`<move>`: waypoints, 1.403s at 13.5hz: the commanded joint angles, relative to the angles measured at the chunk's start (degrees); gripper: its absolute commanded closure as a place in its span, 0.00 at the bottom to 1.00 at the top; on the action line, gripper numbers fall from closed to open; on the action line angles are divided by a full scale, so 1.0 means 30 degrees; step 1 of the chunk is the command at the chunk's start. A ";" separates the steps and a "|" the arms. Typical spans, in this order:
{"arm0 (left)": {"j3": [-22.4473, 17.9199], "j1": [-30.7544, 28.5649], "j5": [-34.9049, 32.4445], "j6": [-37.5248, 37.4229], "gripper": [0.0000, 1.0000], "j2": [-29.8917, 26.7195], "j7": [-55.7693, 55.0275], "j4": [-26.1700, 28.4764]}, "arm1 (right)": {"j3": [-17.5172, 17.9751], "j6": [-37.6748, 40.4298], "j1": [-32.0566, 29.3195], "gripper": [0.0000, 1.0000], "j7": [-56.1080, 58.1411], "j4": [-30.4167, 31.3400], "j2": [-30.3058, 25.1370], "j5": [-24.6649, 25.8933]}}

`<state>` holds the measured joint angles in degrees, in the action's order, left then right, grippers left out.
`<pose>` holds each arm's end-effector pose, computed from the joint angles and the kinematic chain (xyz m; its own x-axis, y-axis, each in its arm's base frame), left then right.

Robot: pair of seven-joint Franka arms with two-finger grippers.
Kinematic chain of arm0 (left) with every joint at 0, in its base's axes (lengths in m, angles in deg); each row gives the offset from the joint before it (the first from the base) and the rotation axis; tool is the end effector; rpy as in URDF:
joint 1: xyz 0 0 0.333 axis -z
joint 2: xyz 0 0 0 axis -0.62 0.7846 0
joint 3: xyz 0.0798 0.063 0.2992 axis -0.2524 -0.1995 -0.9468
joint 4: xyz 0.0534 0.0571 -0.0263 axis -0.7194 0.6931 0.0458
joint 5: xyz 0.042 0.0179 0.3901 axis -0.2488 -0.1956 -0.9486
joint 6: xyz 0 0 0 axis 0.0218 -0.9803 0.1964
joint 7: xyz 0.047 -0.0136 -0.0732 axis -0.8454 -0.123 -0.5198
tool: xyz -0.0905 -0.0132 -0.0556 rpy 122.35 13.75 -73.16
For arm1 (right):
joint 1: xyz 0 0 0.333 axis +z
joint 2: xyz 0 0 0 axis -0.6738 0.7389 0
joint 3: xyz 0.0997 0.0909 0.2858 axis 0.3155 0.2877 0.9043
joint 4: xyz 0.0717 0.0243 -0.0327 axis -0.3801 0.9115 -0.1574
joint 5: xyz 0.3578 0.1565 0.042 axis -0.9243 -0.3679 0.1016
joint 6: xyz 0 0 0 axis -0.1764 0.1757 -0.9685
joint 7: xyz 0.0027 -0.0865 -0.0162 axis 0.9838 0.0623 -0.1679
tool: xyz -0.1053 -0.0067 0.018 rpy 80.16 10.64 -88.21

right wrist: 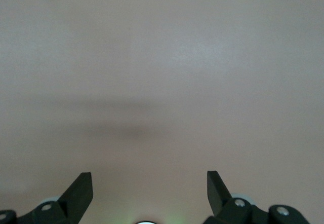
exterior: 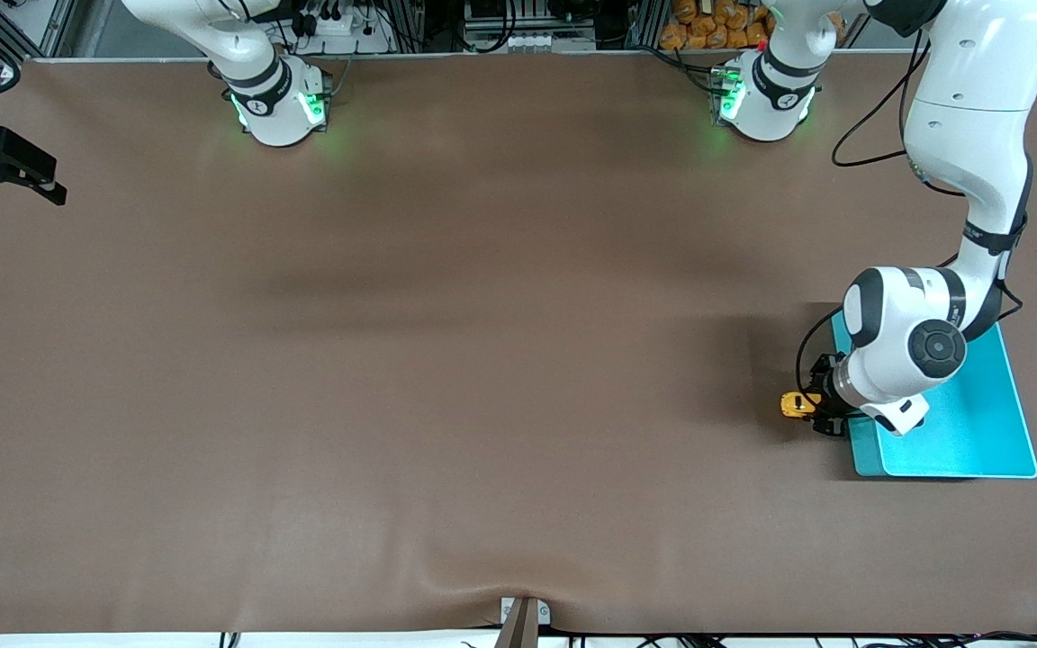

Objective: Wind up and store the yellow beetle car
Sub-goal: 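Close the left gripper on the yellow car, then lift the car with the left gripper and lower it into the bin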

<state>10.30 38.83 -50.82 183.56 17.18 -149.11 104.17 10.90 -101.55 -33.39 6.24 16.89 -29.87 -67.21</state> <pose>0.6515 -0.0283 0.1942 0.1190 0.9926 0.0251 0.9928 -0.1192 0.0073 0.5169 -0.0214 0.6638 0.9966 0.0789 -0.0227 0.0787 -0.9969 -0.0090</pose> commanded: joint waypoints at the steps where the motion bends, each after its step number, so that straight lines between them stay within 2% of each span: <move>1: -0.0179 0.1232 -0.0815 -0.0334 1.00 -0.0582 -0.0421 -0.0251 | 0.0119 0.0583 -0.0002 0.00 0.0191 -0.0374 0.0095 -0.0103; 4: -0.0150 0.1997 -0.1019 -0.1328 1.00 -0.1986 -0.0188 -0.0339 | 0.0178 0.0761 0.0029 0.00 0.0046 -0.0781 0.0036 -0.0104; 7: -0.0033 0.1708 -0.1928 -0.3432 1.00 -0.3715 0.1182 -0.0833 | 0.0119 0.0790 -0.0088 0.00 0.0162 -0.0844 0.0095 -0.0074; 10: -0.0091 0.0568 -0.1753 -0.6336 1.00 -0.3866 0.5629 -0.2708 | 0.0090 0.0906 -0.0205 0.00 0.0162 -0.0843 0.0095 -0.0103; 13: -0.0004 -0.1482 -0.1607 -0.6606 1.00 -0.4451 1.0780 -0.2947 | 0.0090 0.1201 -0.0176 0.00 0.0162 -0.0901 0.0095 -0.0103; 17: -0.0004 -0.3826 -0.0672 -0.6606 1.00 -0.4248 1.8895 -0.2859 | 0.0119 0.1201 -0.0059 0.00 -0.0073 -0.0931 0.0095 -0.0103; 19: -0.0004 -0.4299 -0.0377 -0.6606 1.00 -0.4101 2.2209 -0.2714 | 0.0090 0.1172 -0.0030 0.00 -0.0073 -0.0931 0.0183 -0.0074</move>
<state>9.71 26.90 -53.23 164.56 4.85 -89.91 95.73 11.13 -98.96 -33.43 6.23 15.32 -29.88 -67.24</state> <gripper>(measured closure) 0.542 0.000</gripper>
